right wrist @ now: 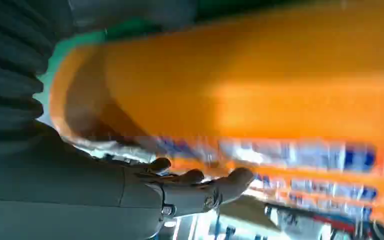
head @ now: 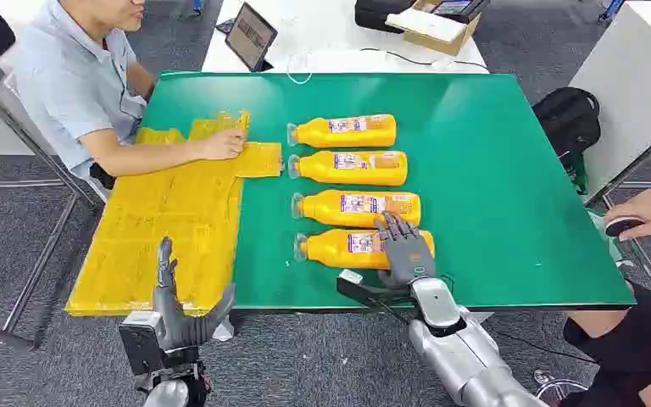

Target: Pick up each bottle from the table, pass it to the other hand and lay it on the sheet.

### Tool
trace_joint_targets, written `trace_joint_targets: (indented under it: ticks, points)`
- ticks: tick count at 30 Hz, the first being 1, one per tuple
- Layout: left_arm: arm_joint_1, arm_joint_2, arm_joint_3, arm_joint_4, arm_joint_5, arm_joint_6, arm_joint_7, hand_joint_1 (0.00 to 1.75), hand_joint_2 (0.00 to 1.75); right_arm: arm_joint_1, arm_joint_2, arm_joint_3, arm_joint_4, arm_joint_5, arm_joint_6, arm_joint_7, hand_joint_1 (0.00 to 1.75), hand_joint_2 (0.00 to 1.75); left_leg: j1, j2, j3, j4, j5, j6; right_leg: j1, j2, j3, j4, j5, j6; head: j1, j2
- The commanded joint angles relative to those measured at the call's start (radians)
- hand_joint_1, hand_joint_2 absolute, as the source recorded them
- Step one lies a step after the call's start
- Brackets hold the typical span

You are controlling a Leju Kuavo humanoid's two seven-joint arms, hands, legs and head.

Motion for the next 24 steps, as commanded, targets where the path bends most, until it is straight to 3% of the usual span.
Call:
trace_joint_targets:
  ticks: [1, 3, 12, 15, 18, 19, 24]
  points:
    - [-0.021, 0.012, 0.011, 0.025, -0.008, -0.005, 0.009, 0.0, 1.75, -0.007, -0.004, 0.035, 0.104, -0.076, 0.041, -0.053, 1.75, 1.75, 0.001, 0.0, 0.004, -0.001, -0.001, -0.001, 0.001, 0.0, 0.004, -0.001, -0.001, -0.002, 0.0, 0.0]
    - [-0.019, 0.014, 0.008, 0.022, -0.01, -0.005, 0.01, 0.0, 1.75, -0.002, -0.004, 0.036, 0.11, -0.089, 0.05, -0.053, 1.66, 1.75, 0.002, -0.001, 0.005, -0.001, -0.002, -0.001, 0.002, -0.001, 0.006, -0.002, -0.001, -0.002, 0.0, 0.0]
    - [-0.03, 0.016, -0.002, 0.033, -0.009, -0.004, 0.01, 0.0, 1.75, 0.008, -0.018, 0.006, 0.15, -0.175, 0.055, -0.109, 1.75, 1.75, 0.002, -0.003, 0.008, -0.001, -0.001, -0.001, 0.002, -0.003, 0.009, -0.002, -0.002, -0.002, 0.0, 0.0]
    - [-0.039, 0.021, -0.014, 0.046, -0.008, -0.002, 0.01, 0.0, 1.75, 0.021, 0.002, -0.039, 0.158, -0.283, 0.023, -0.206, 1.75, 1.75, 0.002, -0.003, 0.008, -0.001, -0.001, -0.001, 0.002, -0.003, 0.009, -0.003, -0.001, -0.002, 0.0, 0.0]
    - [-0.034, 0.022, -0.016, 0.039, -0.003, -0.001, 0.005, 0.0, 1.75, 0.062, 0.024, -0.068, 0.087, -0.384, 0.03, -0.271, 1.75, 1.75, 0.002, -0.003, 0.011, -0.002, -0.001, -0.001, 0.002, -0.003, 0.011, -0.003, -0.002, -0.002, 0.0, 0.0]
    - [-0.035, 0.019, -0.014, 0.036, 0.007, -0.001, -0.007, 0.0, 1.75, 0.087, 0.043, -0.103, 0.026, -0.493, 0.036, -0.363, 1.75, 1.75, 0.001, -0.002, 0.011, -0.001, -0.001, -0.001, 0.001, -0.002, 0.01, -0.002, -0.001, -0.002, 0.0, 0.0]
    - [-0.035, 0.005, -0.014, 0.026, 0.085, -0.026, 0.001, 0.0, 1.75, 0.178, 0.134, -0.154, -0.296, -0.751, -0.026, -0.461, 1.75, 1.75, 0.002, 0.005, 0.014, -0.001, -0.004, -0.002, 0.002, 0.004, 0.011, -0.001, -0.002, -0.004, 0.0, 0.0]
